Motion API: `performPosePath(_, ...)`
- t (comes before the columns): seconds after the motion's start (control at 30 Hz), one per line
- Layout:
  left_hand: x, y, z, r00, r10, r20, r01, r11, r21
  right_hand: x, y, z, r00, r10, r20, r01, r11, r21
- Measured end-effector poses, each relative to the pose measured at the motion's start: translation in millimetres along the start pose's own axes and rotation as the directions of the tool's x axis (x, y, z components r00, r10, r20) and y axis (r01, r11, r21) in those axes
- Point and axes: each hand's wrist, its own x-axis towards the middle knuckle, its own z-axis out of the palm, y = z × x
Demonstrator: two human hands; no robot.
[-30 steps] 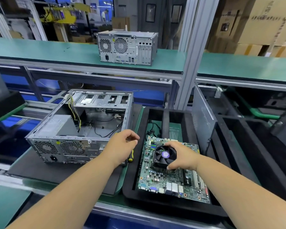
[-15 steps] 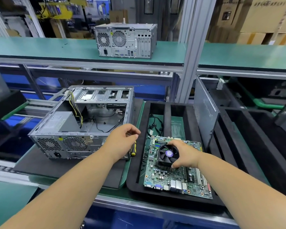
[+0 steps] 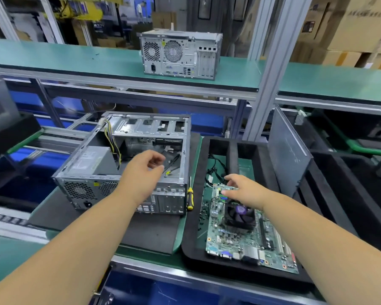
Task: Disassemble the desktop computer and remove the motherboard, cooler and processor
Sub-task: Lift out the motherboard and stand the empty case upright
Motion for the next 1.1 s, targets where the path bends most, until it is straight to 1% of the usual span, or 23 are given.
performPosePath(0.03,5.9,-9.5,-9.9,0.999,-0.001,-0.035,0.004,0.997,0.078,5.1,-9.8,2.9,0.999,-0.011,-0.034,0.010,0.999,-0.031)
performPosePath(0.1,16.8,-29.7,-29.6,0.994,-0.028,-0.104,0.054,0.965,0.255,17.4,-31.3,11.5,0.994,-0.041,-0.104,0.031,0.994,-0.100)
performPosePath(0.2,29.0,-60.9,-55.0,0.977,-0.098,-0.188,0.177,0.866,0.468,38.2,-60.9,29.6,0.987,-0.023,-0.156,-0.014,0.973,-0.229)
performPosePath(0.27,34.3,-80.4,-66.4,0.960,-0.154,-0.236,0.260,0.806,0.531,53.9,-74.8,44.2,0.989,0.031,-0.146,-0.081,0.931,-0.355)
performPosePath(0.33,36.3,-95.8,-74.8,0.913,-0.260,-0.315,0.395,0.754,0.525,69.2,-82.6,59.3,0.987,0.107,-0.116,-0.145,0.909,-0.390)
performPosePath(0.4,35.6,-107.3,-78.8,0.839,-0.380,-0.389,0.535,0.710,0.458,82.2,-85.5,71.8,0.982,0.156,-0.104,-0.181,0.930,-0.320)
performPosePath(0.43,35.5,-111.5,-79.6,0.813,-0.412,-0.411,0.570,0.705,0.422,87.7,-86.3,74.4,0.975,0.180,-0.132,-0.207,0.951,-0.232)
performPosePath(0.47,35.8,-114.6,-79.6,0.802,-0.420,-0.425,0.582,0.709,0.399,92.6,-86.8,74.7,0.960,0.212,-0.181,-0.231,0.969,-0.090)
performPosePath(0.5,36.2,-116.8,-79.3,0.802,-0.412,-0.433,0.578,0.716,0.390,97.1,-89.0,72.8,0.940,0.247,-0.236,-0.235,0.969,0.078)
performPosePath(0.53,36.7,-118.0,-78.4,0.809,-0.393,-0.437,0.565,0.726,0.393,102.0,-91.8,69.1,0.918,0.287,-0.272,-0.228,0.947,0.228)
performPosePath(0.57,37.1,-118.9,-77.0,0.819,-0.368,-0.441,0.546,0.736,0.400,106.4,-96.9,62.9,0.904,0.320,-0.283,-0.222,0.918,0.330)
performPosePath(0.6,37.1,-119.9,-75.4,0.827,-0.340,-0.448,0.527,0.745,0.408,111.7,-100.9,56.7,0.894,0.355,-0.273,-0.236,0.892,0.386)
performPosePath(0.63,36.3,-121.2,-74.0,0.833,-0.313,-0.457,0.511,0.754,0.414,116.1,-105.6,51.3,0.891,0.377,-0.253,-0.256,0.878,0.405)
performPosePath(0.73,36.1,-127.5,-76.0,0.845,-0.258,-0.469,0.468,0.781,0.413,122.5,-116.7,43.7,0.895,0.368,-0.250,-0.277,0.901,0.334)
performPosePath(0.8,40.9,-133.6,-84.5,0.857,-0.252,-0.450,0.450,0.791,0.415,124.4,-118.5,44.5,0.896,0.372,-0.243,-0.274,0.893,0.357)
performPosePath(0.83,44.1,-137.3,-90.3,0.865,-0.249,-0.436,0.440,0.794,0.419,125.2,-119.7,46.2,0.891,0.399,-0.216,-0.273,0.852,0.446)
performPosePath(0.9,51.5,-145.3,-102.3,0.882,-0.239,-0.407,0.416,0.802,0.430,127.6,-127.1,49.9,0.879,0.464,-0.113,-0.264,0.669,0.695)
performPosePath(0.97,60.0,-153.0,-114.9,0.899,-0.227,-0.375,0.386,0.815,0.433,133.4,-138.9,53.4,0.868,0.495,-0.046,-0.260,0.531,0.807)
performPosePath(1.03,71.1,-160.3,-128.7,0.913,-0.227,-0.340,0.366,0.825,0.431,144.7,-144.3,57.4,0.836,0.547,-0.039,-0.256,0.452,0.855)
performPosePath(1.07,76.9,-164.2,-135.3,0.920,-0.228,-0.320,0.356,0.827,0.434,148.7,-142.5,60.5,0.827,0.560,-0.051,-0.268,0.471,0.840)
performPosePath(1.1,82.4,-168.5,-141.4,0.928,-0.225,-0.296,0.342,0.831,0.439,151.5,-136.4,64.5,0.826,0.553,-0.107,-0.301,0.594,0.746)
